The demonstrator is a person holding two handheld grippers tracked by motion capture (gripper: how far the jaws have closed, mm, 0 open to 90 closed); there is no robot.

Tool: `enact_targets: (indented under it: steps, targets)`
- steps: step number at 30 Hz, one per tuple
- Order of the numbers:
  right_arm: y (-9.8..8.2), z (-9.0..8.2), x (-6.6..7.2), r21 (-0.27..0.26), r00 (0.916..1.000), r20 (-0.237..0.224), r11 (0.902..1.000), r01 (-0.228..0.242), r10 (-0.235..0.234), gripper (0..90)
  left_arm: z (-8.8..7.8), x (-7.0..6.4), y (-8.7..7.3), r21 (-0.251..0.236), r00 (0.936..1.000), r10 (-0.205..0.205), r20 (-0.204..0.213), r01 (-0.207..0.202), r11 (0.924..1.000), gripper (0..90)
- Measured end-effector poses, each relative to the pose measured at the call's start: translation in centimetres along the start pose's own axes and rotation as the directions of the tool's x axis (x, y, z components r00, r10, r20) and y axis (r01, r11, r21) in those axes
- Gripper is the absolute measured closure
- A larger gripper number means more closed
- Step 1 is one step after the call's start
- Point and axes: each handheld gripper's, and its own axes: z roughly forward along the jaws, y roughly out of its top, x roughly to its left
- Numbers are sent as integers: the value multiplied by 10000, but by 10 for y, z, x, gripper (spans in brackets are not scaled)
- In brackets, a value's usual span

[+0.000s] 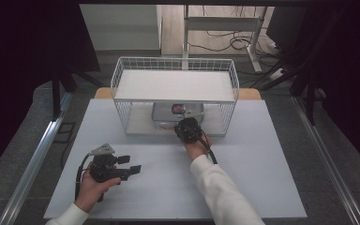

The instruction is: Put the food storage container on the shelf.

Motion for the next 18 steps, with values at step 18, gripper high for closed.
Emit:
enact_targets:
  steps: [18]
  targets:
    - [-27, -63, 6, -27, 9913, -847, 9949, 1010, -1008, 887, 0, 2, -1, 14, 9999, -5, -129, 5, 10000, 280]
